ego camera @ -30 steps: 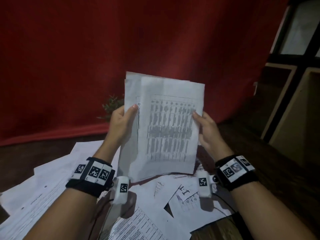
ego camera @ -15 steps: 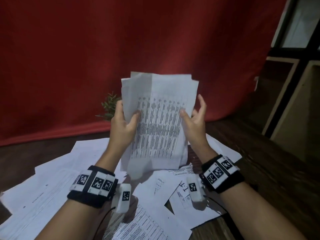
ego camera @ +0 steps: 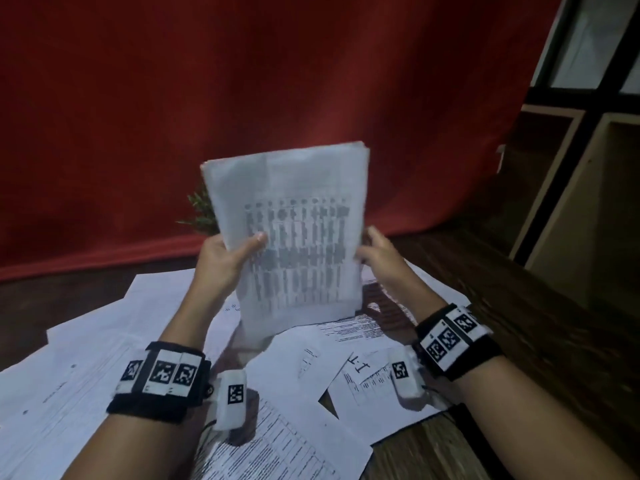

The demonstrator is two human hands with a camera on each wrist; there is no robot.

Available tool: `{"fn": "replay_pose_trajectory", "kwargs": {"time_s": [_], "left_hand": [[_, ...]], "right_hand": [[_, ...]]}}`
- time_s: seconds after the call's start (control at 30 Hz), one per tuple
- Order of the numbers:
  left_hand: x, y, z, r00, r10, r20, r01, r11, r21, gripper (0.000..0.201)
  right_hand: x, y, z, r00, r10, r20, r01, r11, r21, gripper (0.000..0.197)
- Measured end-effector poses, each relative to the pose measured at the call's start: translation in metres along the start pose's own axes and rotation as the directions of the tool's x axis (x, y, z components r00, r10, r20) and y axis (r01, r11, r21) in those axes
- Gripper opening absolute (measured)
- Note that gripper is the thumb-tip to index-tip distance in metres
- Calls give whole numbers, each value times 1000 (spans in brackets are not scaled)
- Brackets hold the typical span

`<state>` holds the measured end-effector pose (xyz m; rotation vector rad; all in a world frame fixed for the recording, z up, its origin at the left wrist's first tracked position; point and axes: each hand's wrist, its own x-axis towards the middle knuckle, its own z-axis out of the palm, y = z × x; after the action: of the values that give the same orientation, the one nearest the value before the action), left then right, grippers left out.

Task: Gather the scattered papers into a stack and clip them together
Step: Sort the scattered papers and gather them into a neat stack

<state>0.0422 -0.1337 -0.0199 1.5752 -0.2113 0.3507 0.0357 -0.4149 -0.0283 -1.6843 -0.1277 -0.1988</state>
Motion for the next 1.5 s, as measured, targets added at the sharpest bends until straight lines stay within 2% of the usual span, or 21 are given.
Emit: {"fn": "replay_pose_trajectory", "kwargs": {"time_s": [0.07, 0.13, 0.17, 0.2, 0.33, 0.4, 0.5, 0.57, 0.63, 0.7, 0.77, 0.8, 0.87, 0.97, 1.03, 1.1, 1.2, 1.27, 1.4, 1.43, 1.5], "left_hand": [[6, -1, -17, 993, 25, -117, -31, 999, -45, 6], [10, 4, -41, 973, 59, -222, -82, 992, -96, 9], [12, 5, -54, 962, 77, -261, -109, 988, -111, 9], [13, 6, -66, 952, 85, -295, -124, 985, -116, 7], [12, 5, -103, 929, 79, -362, -120, 989, -90, 16], [8, 6, -112, 939, 65, -337, -94, 993, -71, 23], [5, 7, -117, 946, 58, -319, -75, 996, -43, 13], [10, 6, -122, 943, 54, -328, -71, 997, -40, 4], [18, -2, -131, 946, 17, -323, -39, 997, -62, 23], [27, -14, -142, 948, -27, -316, -2, 996, -90, 44], [35, -25, -152, 954, -41, -296, 16, 996, -88, 60], [38, -30, -157, 956, -48, -290, 26, 997, -78, 68], [41, -34, -162, 960, -56, -276, 44, 998, -48, 82], [43, -40, -168, 962, -43, -270, 36, 999, -30, 82], [47, -44, -173, 969, -31, -246, 28, 999, -16, 81], [53, -50, -179, 974, -43, -224, 41, 999, -14, 81], [60, -59, -186, 975, -34, -218, 29, 999, -23, 78], [62, -62, -186, 977, 1, -215, -6, 1000, -20, 75], [66, -67, -187, 978, -2, -208, -10, 998, -55, 74], [65, -67, -188, 981, -2, -195, -9, 999, -51, 73], [67, -70, -188, 980, -17, -199, 5, 998, -60, 73]], "right_hand": [[10, 19, -22, 997, 58, 56, -37, 946, -323, 24], [18, 38, -46, 984, 145, 106, -49, 786, -617, 11], [21, 46, -55, 972, 189, 138, -39, 714, -699, 4], [24, 53, -60, 961, 221, 164, -21, 655, -756, 9], [32, 63, -54, 904, 324, 281, 78, 518, -852, 64], [36, 63, -45, 874, 345, 342, 126, 519, -846, 83], [55, 68, -33, 827, 412, 382, 114, 543, -832, 80], [69, 71, -25, 792, 468, 393, 117, 515, -849, 93], [81, 70, -21, 791, 477, 384, 159, 446, -881, 99], [91, 65, -18, 802, 473, 365, 194, 371, -908, 93], [99, 63, -16, 819, 452, 353, 232, 303, -924, 75], [103, 65, -17, 842, 416, 344, 241, 281, -929, 58], [104, 65, -22, 907, 289, 307, 220, 297, -929, 28], [103, 50, -30, 966, 119, 231, 143, 498, -856, 17], [105, 34, -38, 978, 63, 198, 128, 566, -815, 23], [110, 20, -50, 984, 31, 175, 124, 590, -798, 27], [118, 1, -73, 964, 74, 256, 145, 662, -735, 18], [116, -12, -83, 924, 167, 344, 163, 641, -750, 13], [108, -13, -85, 881, 333, 337, 124, 524, -842, 5], [104, -7, -79, 863, 368, 345, 119, 516, -848, 9], [95, 10, -61, 834, 425, 352, 134, 463, -876, 35]]}}
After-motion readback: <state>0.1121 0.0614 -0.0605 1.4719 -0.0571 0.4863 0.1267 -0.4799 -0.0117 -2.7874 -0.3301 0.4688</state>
